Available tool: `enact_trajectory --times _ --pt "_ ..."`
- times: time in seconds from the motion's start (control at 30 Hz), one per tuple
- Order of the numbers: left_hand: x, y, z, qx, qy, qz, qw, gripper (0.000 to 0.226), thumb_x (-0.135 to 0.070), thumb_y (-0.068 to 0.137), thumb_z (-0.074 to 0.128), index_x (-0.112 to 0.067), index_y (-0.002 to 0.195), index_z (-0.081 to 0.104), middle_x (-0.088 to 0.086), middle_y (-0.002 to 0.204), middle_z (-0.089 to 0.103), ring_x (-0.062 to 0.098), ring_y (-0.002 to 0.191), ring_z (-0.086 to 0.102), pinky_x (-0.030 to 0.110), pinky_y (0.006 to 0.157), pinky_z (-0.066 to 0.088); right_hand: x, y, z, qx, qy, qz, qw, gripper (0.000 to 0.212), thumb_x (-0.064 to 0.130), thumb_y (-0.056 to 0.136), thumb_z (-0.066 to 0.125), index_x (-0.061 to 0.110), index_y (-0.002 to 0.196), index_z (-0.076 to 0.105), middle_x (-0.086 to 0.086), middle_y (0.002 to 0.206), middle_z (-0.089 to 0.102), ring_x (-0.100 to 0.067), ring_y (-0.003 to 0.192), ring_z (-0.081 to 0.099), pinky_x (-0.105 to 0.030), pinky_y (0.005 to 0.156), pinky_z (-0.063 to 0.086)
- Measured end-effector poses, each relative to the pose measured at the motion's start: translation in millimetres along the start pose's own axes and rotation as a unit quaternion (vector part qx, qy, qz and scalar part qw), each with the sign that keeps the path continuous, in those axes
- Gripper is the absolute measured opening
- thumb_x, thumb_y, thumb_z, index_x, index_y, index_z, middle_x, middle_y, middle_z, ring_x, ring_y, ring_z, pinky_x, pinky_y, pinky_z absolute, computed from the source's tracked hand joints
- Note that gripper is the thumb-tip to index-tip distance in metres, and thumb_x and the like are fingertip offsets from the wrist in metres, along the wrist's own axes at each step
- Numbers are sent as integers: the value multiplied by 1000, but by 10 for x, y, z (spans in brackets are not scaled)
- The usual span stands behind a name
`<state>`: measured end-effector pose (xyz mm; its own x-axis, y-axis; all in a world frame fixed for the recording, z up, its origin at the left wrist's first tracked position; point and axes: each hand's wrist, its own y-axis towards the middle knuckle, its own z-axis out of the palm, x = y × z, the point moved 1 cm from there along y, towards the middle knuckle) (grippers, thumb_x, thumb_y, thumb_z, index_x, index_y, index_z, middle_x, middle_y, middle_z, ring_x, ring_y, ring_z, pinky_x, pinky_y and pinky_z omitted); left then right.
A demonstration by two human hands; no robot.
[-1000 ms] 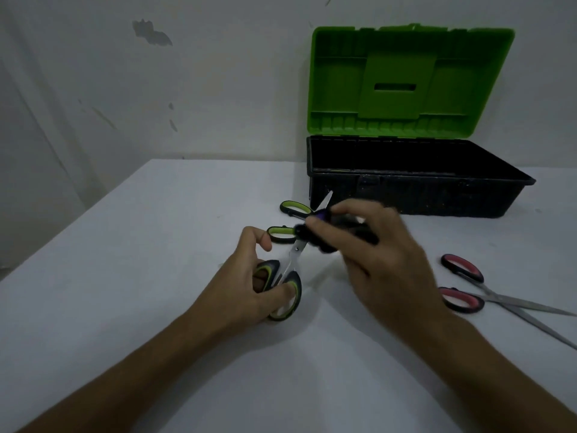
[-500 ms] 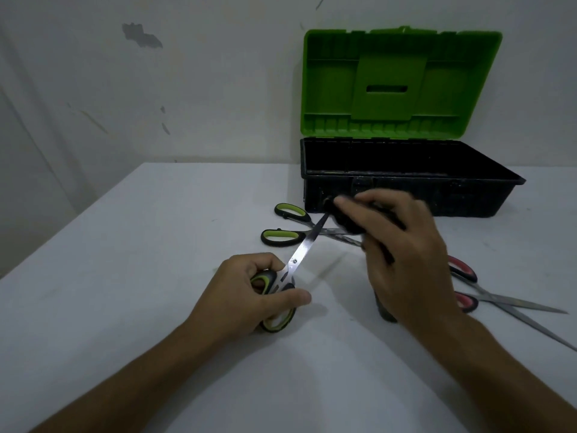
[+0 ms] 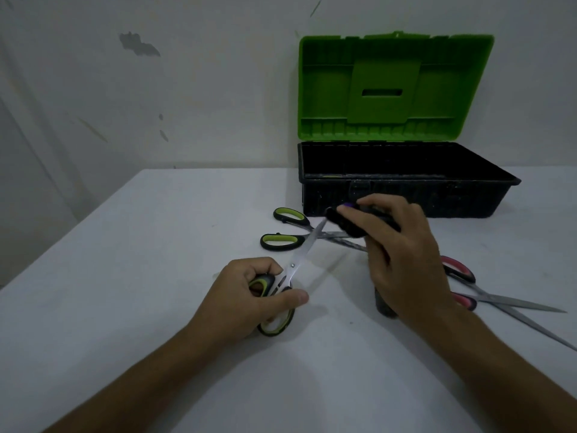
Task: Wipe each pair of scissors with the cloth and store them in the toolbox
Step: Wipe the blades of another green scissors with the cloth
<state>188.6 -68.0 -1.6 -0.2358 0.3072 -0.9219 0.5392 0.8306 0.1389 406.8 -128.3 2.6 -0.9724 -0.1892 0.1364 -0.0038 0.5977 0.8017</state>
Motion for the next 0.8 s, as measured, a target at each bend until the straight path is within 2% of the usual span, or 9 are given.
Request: enact_trajectory --times 0.1,0.2,0.27,0.37,0.43,0.53,0.6,0.7,0.8 --pt "2 7 1 5 -28 3 1000 25 -18 71 85 -7 67 64 -2 49 52 7 41 42 17 44 35 216 -19 3 44 48 -77 995 42 2 89 53 18 127 65 -9 124 57 -27 99 53 -27 80 46" --pt "16 -30 -19 33 -51 29 998 20 -22 71 84 -9 76 69 0 56 53 13 50 45 22 50 38 353 -62 108 80 59 -127 987 40 7 90 50 22 123 68 -5 123 59 -25 98 54 -36 72 50" --pt "33 -45 -38 22 -44 33 998 25 -29 68 82 -14 66 62 1 54 48 15 50 40 23 49 33 273 -40 134 63 58 -106 991 40 5 89 53 22 123 69 -5 123 60 -25 97 54 -34 72 50" --pt "28 -51 -36 32 -39 20 999 34 -36 64 83 -14 61 57 3 53 50 16 49 42 23 49 33 31 18 103 26 34 -38 998 43 5 90 54 18 129 63 -6 124 58 -24 95 51 -19 81 40" --pt "15 -50 -14 37 -34 13 999 35 -27 68 86 -13 60 55 -3 49 49 12 44 41 20 47 34 -92 22 78 13 28 6 1000 44 4 91 54 15 134 59 -6 124 58 -25 95 51 -13 84 34" --pt "15 -39 4 10 -11 15 1000 30 -18 75 83 -8 62 57 -6 45 45 7 39 38 17 44 33 -70 12 15 -22 28 16 999 46 0 90 57 12 134 58 -8 123 58 -26 98 52 -13 88 35" --pt "30 -25 0 -18 14 23 999 29 -22 74 83 -9 63 60 -1 47 45 11 42 38 19 45 32 50 24 -27 -23 37 -18 999 47 0 89 58 9 135 57 -10 123 58 -25 98 52 -18 89 38" --pt "58 -1 -17 -28 23 34 999 26 -27 71 86 -14 66 64 5 51 53 15 46 45 27 48 38 284 -25 49 44 46 -106 992 45 7 89 58 6 134 55 -9 125 56 -26 99 54 -26 89 45" --pt "57 -3 -40 -16 37 61 997 23 -31 67 82 -16 69 65 10 57 62 13 48 51 28 48 42 364 -70 175 83 40 -159 983 44 1 84 65 9 128 62 -7 124 57 -29 99 57 -36 81 50"
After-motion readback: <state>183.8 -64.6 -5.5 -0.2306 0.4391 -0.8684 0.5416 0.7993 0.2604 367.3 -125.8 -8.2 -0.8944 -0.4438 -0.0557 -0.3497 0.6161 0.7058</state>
